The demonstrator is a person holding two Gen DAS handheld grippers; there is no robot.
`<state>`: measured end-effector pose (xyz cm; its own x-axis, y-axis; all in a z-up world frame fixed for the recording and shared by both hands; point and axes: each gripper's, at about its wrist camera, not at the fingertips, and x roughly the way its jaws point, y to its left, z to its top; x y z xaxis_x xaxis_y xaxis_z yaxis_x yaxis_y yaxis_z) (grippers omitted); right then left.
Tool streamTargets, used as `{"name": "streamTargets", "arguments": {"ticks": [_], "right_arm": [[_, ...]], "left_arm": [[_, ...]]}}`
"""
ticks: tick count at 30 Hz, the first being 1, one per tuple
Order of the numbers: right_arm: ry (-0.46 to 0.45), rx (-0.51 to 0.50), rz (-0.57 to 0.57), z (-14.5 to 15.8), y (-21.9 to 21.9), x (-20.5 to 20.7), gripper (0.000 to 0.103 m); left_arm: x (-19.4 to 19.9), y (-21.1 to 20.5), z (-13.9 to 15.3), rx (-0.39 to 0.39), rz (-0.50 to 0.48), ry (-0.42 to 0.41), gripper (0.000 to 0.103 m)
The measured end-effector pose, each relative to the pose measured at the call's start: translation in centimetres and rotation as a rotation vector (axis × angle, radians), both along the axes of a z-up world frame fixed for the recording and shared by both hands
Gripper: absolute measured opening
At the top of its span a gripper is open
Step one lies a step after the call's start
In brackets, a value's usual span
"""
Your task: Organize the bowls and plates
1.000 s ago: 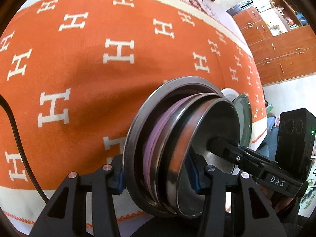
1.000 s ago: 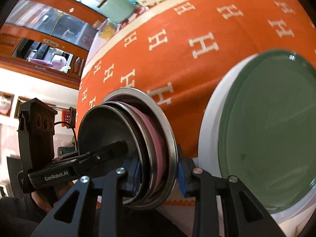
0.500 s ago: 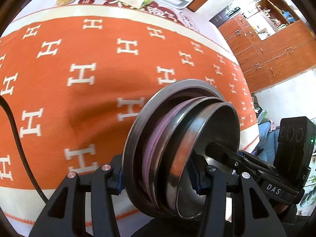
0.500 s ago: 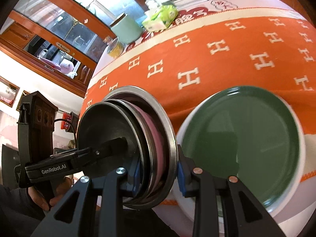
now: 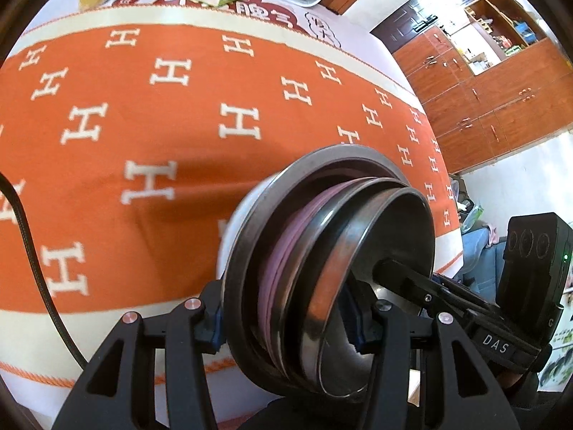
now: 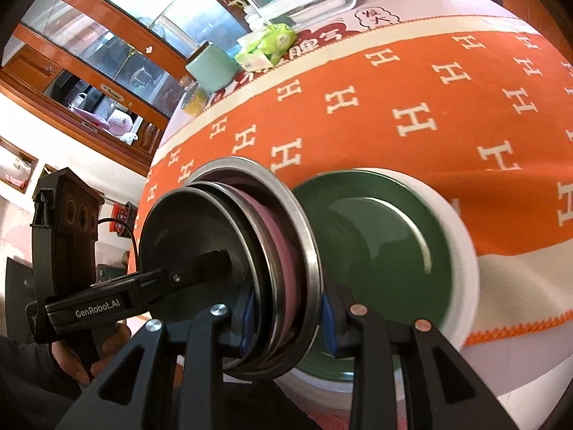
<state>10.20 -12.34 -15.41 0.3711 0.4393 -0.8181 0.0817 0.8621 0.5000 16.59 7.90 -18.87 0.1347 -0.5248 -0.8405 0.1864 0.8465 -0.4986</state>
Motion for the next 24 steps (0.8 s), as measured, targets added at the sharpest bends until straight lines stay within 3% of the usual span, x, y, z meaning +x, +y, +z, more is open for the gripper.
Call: {"name": "streamTargets", "arguments": {"ticks": [14,24], "right_arm": [[0.089,0.012,0.077,-3.0,-4.8,-0.7,0.03],[0.047,0.032,0.195,-3.7,-5.4,0.3,0.034]], "left_arm": [[-2.7,-5.0,-2.6,0.043,0.085,0.064,0.049],[-3.5,-5.8,-2.6,0.105,0.215,0.035,0.05]]}}
